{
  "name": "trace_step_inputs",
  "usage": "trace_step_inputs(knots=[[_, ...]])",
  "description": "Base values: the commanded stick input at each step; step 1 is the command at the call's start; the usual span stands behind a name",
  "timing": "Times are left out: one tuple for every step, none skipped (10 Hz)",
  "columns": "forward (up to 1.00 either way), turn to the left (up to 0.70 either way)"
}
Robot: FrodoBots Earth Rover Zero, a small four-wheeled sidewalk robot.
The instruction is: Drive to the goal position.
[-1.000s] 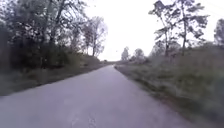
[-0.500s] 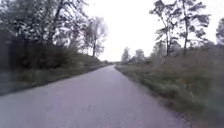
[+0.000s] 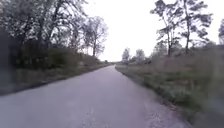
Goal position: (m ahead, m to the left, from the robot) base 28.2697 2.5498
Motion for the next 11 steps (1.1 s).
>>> trace_step_inputs(knots=[[1.0,0.0],[1.0,0.0],[1.0,0.0],[1.0,0.0],[1.0,0.0],[1.0,0.0],[1.0,0.0],[1.0,0.0],[1.0,0.0],[1.0,0.0],[1.0,0.0]])
